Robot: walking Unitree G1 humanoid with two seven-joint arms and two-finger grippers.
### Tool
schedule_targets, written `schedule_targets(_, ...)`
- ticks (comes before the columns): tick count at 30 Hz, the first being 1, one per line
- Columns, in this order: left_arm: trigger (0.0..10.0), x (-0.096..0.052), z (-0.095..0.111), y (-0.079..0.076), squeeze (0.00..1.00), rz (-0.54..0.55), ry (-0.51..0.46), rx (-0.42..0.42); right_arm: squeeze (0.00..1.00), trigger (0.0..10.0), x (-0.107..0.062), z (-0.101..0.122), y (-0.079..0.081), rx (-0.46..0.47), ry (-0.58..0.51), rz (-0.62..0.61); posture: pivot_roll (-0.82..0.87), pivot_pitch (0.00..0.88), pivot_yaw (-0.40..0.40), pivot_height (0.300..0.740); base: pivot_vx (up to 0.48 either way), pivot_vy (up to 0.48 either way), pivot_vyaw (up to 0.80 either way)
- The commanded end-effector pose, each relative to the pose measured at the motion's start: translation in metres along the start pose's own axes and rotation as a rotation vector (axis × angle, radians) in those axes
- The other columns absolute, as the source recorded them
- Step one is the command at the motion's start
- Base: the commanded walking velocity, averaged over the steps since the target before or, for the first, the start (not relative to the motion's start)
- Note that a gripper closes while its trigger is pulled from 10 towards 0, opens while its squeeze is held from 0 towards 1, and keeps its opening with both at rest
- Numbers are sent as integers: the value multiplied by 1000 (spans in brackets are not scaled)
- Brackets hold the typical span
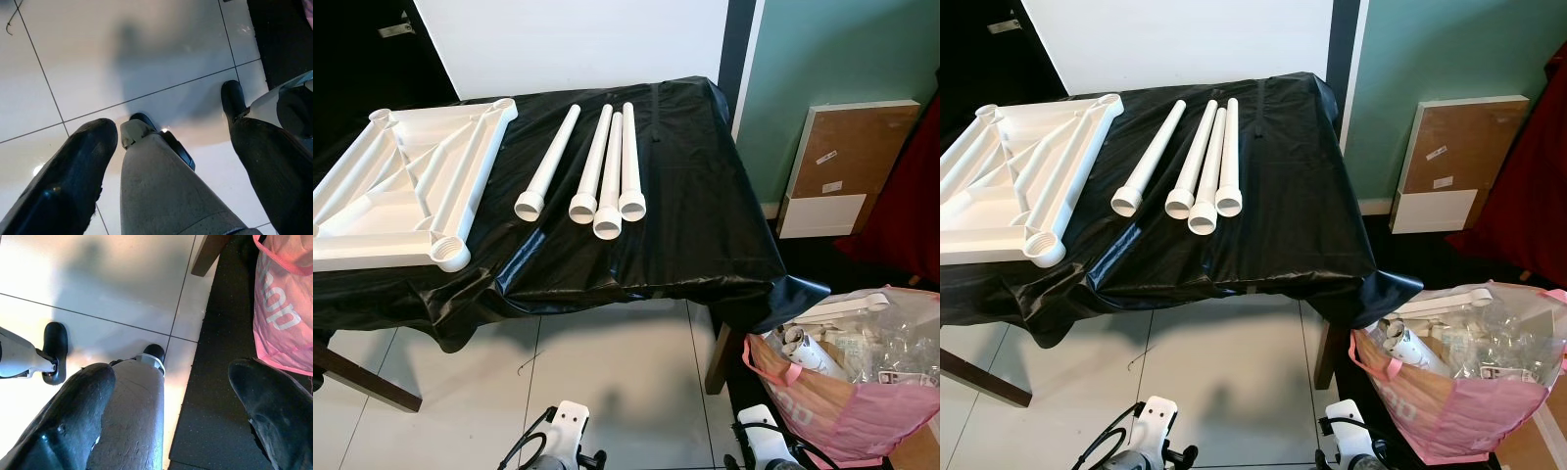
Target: Building children table
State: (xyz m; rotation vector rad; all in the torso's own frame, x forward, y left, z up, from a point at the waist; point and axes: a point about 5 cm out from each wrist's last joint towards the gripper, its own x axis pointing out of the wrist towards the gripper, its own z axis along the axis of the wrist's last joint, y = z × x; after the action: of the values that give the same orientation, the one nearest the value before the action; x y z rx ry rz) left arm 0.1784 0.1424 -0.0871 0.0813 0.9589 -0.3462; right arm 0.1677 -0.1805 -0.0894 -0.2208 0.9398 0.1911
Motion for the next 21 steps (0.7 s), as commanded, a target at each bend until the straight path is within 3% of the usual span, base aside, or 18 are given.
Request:
schedule_targets(1,10000,-1,-8,2,0,33,34,-13,0,10000,-1,-7,3,5,33,8,-115,0,53,740,0,0,0)
schedule_targets(16,10000,-1,-9,0,0,26,43,-3,0,10000,-2,-11,3,24,42,6,-121,0,61,740,0,0,0)
schedule_targets(21,10000,-2,-11,2,0,28,50,-3,0,10000,-3,-15,8,29,56,9,-121,0,61,740,0,288,0)
